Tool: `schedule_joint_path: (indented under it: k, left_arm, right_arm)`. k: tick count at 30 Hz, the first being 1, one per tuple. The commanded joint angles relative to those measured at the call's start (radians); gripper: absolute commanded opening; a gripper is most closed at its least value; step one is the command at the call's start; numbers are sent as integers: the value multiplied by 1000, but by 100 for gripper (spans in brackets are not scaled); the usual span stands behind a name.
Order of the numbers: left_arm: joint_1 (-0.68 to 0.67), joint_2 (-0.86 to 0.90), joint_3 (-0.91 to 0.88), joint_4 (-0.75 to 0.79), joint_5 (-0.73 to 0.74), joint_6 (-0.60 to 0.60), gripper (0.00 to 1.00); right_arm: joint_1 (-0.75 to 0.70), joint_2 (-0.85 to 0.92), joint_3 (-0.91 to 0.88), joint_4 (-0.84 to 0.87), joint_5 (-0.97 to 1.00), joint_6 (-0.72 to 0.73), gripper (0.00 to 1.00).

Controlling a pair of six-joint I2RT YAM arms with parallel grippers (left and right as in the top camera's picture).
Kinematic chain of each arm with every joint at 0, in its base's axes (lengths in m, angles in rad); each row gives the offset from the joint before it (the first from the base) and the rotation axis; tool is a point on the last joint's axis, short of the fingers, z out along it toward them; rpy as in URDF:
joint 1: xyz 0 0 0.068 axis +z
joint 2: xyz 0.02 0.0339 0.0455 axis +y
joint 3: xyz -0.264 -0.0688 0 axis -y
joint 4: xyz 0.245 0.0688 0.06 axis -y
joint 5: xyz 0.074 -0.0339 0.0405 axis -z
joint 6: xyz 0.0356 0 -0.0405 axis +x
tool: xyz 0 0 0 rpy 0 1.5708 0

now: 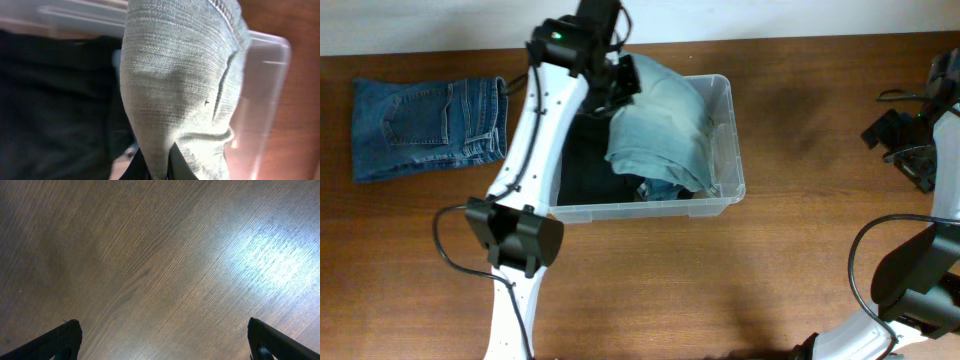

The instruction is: Pack container

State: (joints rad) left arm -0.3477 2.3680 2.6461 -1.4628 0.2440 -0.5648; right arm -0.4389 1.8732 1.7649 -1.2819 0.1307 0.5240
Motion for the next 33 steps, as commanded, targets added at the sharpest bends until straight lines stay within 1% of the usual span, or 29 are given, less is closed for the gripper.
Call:
schedule_joint_path:
  k: [1,6,7,8,9,11,17,21,22,25,28,29,33]
  left_arm:
    - [38,9,22,-48,-83,43,7]
    - [59,9,22,-103,-148,44,7]
    - [62,9,22,-108,-149,47,18]
    - [63,9,22,-116,-151,47,38]
    - [64,9,22,-123,-159,47,40]
    - [64,9,22,-148,-190,47,56]
    - [62,11,21,-145,-193,46,56]
    - [64,11,21,-122,-243,47,56]
    - [64,11,21,-113,-254,47,54]
    - [55,11,21,-89,-248,108,52]
    - [16,11,21,-102,-248,153,53]
    - [-18,13,20,-108,-248,169,53]
    - [-89,28,20,-111,-248,178,53]
  right_arm:
    - [0,2,-2,0,12,9,98]
    - [0,2,-2,0,12,9,98]
    - [0,2,-2,0,12,9,98]
    - [0,2,-2,0,12,9,98]
    - [0,2,-2,0,12,9,98]
    - [0,2,-2,0,12,9,98]
    - [0,2,-2,0,12,9,98]
    - [0,2,-2,0,12,9,98]
    - [0,2,-2,0,12,9,98]
    - [0,2,-2,0,12,9,98]
    - [0,2,-2,0,12,9,98]
    - [0,2,-2,0,12,9,98]
    - [0,2,-2,0,12,9,98]
